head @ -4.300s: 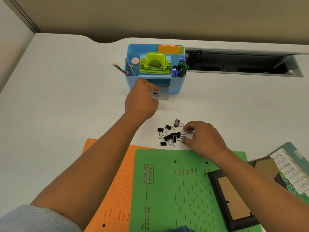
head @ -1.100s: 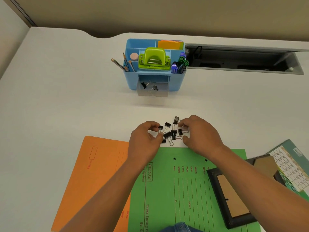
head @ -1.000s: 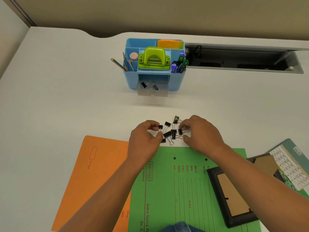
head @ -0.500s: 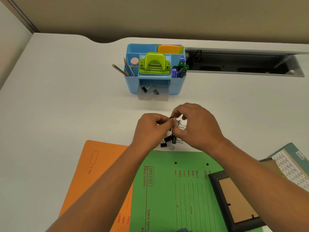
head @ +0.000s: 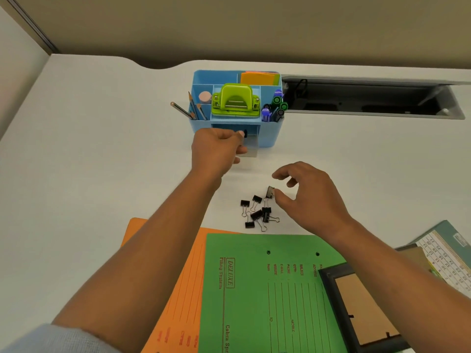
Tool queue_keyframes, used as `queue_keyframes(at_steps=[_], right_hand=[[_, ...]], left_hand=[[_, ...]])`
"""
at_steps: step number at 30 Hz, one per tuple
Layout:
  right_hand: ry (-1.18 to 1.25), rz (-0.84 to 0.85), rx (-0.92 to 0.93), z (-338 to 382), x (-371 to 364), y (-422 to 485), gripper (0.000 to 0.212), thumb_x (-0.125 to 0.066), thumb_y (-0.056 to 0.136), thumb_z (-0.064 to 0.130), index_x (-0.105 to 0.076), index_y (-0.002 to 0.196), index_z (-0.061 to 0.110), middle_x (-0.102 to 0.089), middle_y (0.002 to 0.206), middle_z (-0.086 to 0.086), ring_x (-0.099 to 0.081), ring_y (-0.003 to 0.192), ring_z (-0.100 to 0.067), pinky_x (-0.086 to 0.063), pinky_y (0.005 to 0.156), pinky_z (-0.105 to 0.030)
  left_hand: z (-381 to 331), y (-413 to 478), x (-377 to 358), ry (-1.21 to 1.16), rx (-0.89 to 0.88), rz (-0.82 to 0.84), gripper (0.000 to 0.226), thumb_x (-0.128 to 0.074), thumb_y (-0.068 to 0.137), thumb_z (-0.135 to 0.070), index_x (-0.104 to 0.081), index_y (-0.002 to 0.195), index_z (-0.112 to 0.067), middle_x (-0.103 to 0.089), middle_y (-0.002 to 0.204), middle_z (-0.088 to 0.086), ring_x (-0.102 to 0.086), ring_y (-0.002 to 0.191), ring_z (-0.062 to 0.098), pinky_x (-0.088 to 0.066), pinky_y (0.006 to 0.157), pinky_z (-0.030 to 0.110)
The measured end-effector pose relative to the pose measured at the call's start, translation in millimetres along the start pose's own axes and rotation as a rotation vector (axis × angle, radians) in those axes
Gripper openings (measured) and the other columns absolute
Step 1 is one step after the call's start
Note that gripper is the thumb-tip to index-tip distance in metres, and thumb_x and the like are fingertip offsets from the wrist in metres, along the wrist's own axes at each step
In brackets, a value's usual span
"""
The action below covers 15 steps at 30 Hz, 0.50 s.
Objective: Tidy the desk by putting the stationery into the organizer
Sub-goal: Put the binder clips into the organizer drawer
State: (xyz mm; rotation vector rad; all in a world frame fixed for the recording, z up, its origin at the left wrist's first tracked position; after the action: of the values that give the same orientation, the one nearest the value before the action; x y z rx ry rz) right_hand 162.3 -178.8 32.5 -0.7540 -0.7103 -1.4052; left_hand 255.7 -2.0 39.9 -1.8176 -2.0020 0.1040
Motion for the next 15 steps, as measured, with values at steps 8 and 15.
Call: queue_keyframes(at_steps=[8,15], right_hand=[[-0.072,0.045,-0.091,-27,-10,5,0.025,-0.067,0.085,0.029,-0.064,0.110,0.029,-0.062,0.107,0.013,-0.056,0.088,-0.007,-0.044,0.075,-0.025],[-0.171,0.169,-0.139,-28,-26,17,0.031,-0.069,0.084,0.034,-0.066,0.114,0.028,-0.063,0.110,0.008,-0.058,0.099,-0.014,-0.048,0.082,-0.030]], left_hand=[[27,-32,24,-0.030,-0.102,-0.156,0.013,-0.059,0.093,-0.019,-0.070,0.086,-0.025,-0.073,0.083,-0.006,-0.066,0.058,0.006,-0.052,0.057,0.026],[76,-60,20,0.063,-0.041,-0.082,0.007,-0.066,0.088,-0.024,-0.071,0.086,-0.026,-0.071,0.081,-0.005,-0.064,0.070,0.024,-0.056,0.068,0.038]])
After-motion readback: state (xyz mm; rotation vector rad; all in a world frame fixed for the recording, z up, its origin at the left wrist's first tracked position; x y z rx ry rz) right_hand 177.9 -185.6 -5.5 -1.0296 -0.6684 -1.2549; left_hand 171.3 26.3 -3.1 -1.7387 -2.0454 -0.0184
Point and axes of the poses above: each hand's wrist, its own y-axis towards the middle knuckle, its own x-axis out of the back of the hand, z = x × y, the point moved 4 cm from there along y, towards the middle knuckle
